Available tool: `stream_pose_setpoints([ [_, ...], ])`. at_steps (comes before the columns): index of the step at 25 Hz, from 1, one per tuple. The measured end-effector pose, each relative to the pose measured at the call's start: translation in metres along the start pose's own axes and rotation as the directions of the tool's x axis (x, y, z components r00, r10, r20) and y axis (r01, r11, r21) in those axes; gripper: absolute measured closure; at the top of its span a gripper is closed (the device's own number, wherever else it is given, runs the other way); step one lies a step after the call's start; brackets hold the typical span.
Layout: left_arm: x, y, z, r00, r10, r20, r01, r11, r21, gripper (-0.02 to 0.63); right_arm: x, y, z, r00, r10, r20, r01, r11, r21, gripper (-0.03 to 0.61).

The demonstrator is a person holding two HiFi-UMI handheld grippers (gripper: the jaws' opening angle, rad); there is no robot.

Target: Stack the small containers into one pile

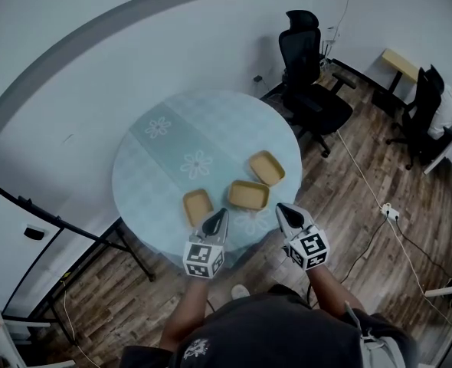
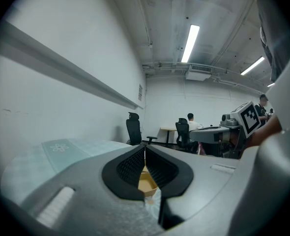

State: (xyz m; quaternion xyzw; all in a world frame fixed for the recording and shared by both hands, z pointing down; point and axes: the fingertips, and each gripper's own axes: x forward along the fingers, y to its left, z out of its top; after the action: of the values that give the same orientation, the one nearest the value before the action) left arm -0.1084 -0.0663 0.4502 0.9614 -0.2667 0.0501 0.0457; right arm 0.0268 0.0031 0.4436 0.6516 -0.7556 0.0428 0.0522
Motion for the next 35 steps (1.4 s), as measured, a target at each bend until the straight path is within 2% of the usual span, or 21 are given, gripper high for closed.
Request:
stream_pose_setpoints([
  [9,0.041,0.000,-0.005,1.000,-0.001,-0.027,0.001,1.000,-0.012,0.607,0.020,-0.045,-0.008,0.999,-0.035,-0.020,0.035,0.999,-0.003,0.578],
  [15,0.073,0.000,-0.011,0.998,0.040,-0.050,-0.041,0.999,-0.031,0.607,0.044,-0.075,-0.025,0.998,0.012,-0.057,-0.012,1.000,-0.006,0.577],
  [24,0.115,0.007,-0.046,0.989,0.101,-0.109,-0.108,0.992,-0.060,0.607,0.075,-0.114,-0.070,0.992,0.058,-0.111,-0.054,0.998,0.032,0.564],
  [28,0.126,0.010,-0.065,0.983,0.125,-0.134,-0.135,0.988,-0.068,0.607,0.086,-0.126,-0.093,0.988,0.055,-0.144,-0.049,0.998,0.045,0.502],
  [33,0.139,0.018,-0.081,0.976,0.150,-0.160,-0.165,0.983,-0.082,0.607,0.106,-0.143,-0.120,0.979,0.046,-0.200,-0.036,0.998,0.052,0.386],
  [35,0.142,0.023,-0.086,0.973,0.162,-0.167,-0.178,0.980,-0.088,0.607,0.113,-0.147,-0.129,0.975,0.051,-0.218,-0.038,0.997,0.060,0.376],
])
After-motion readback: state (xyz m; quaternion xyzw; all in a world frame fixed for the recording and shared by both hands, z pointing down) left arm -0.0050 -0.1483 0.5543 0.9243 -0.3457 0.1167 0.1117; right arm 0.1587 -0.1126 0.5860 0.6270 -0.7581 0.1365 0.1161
